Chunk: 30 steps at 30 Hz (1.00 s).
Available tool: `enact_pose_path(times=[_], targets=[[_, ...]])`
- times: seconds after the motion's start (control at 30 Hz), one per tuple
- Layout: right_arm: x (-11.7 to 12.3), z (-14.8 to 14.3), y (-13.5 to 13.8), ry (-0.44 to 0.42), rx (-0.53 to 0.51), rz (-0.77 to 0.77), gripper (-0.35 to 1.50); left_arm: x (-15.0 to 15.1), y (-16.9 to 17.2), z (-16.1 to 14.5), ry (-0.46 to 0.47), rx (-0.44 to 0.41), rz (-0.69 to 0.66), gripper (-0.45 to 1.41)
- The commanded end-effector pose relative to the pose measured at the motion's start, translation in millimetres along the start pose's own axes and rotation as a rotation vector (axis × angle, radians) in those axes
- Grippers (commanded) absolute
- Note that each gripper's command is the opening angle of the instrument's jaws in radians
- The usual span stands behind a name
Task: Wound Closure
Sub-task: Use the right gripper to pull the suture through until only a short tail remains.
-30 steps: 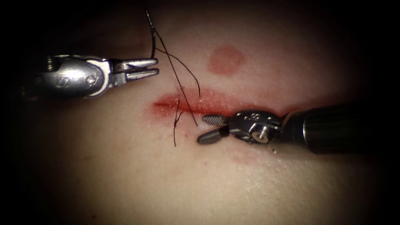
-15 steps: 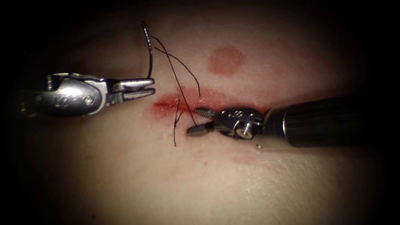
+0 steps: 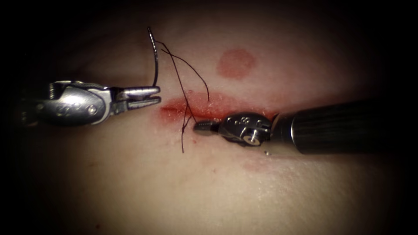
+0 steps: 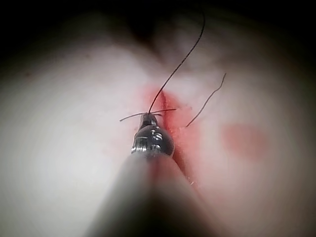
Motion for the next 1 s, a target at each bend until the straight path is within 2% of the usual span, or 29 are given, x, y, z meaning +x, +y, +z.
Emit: enact_pose_path(times=[0.03,0.37,0.77,1.0], targets=[[-0.2,0.5,-0.7,-0.001,0.005,-0.001,-0.35,-0.5,0.3,0.6,0.002,-0.001,0.0,-0.35],[1.1,-1.5,-4.1,-0.004,0.028,-0.008,-0.35,-1.1,1.2,0.1,0.001,0.0,0.015,-0.35],[3.5,-2.6,-6.3,-0.004,0.047,0.0,-0.35,-1.3,2.4,-0.2,-0.003,0.004,0.013,-0.35],[3.8,-2.8,-6.9,-0.003,0.05,-0.002,-0.35,-1.3,2.9,-0.6,-0.004,0.005,0.018,-0.35]])
